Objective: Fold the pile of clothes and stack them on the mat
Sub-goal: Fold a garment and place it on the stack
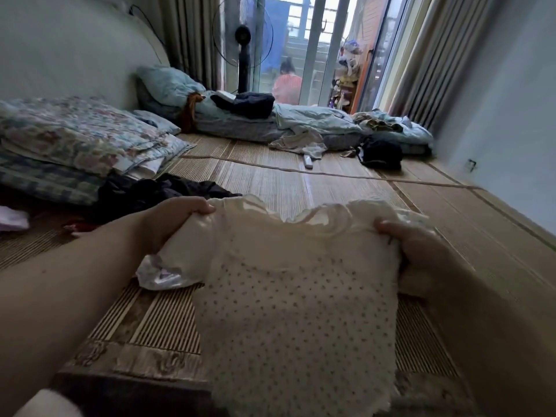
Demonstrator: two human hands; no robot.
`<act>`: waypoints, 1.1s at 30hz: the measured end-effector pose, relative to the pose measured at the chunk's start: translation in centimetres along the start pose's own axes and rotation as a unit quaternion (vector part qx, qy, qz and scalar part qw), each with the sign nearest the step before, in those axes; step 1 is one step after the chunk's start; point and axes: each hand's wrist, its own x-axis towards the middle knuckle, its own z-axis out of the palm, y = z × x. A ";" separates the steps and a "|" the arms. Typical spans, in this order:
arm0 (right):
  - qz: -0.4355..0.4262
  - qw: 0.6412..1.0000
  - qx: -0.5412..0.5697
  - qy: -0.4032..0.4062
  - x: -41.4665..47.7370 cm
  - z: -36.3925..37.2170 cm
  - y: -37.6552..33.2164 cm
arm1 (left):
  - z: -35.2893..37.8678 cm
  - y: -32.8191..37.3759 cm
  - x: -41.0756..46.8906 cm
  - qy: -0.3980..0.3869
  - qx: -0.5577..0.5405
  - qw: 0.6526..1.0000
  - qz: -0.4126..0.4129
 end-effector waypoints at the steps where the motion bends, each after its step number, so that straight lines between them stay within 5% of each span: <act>1: 0.015 1.000 -0.016 0.013 1.5 0.2 1.1 | 0.8 0.5 0.0 -0.007 -0.008 1.000 -0.008; 8: 0.004 0.980 -0.114 0.164 14.9 -2.1 10.1 | 3.8 -2.3 7.2 0.110 0.020 0.994 -0.010; 12: 0.030 0.961 -0.138 0.238 17.8 -3.0 13.1 | 3.9 -5.4 9.1 0.095 0.185 0.977 -0.043; 14: 0.022 0.948 -0.144 0.284 17.7 -3.1 13.3 | 3.5 -6.5 9.2 0.084 0.330 0.939 -0.052; 17: -0.034 0.934 -0.164 0.316 17.1 -3.5 12.7 | 2.7 -6.7 9.8 0.143 0.357 0.923 -0.005; 23: -0.232 0.892 -0.333 0.201 13.9 -0.4 12.0 | 3.7 -4.1 9.3 0.146 0.204 0.965 0.079; 26: -0.117 0.901 -0.418 -0.017 13.3 1.9 12.6 | 6.6 -2.9 8.7 -0.027 0.103 0.994 0.012; 28: -0.042 0.912 -0.402 -0.077 13.4 2.3 12.8 | 7.7 -2.9 9.3 -0.094 0.091 0.991 -0.011; 33: -0.083 0.894 -0.404 0.177 16.2 -0.3 12.1 | 6.5 -5.1 12.8 0.105 0.245 0.957 0.112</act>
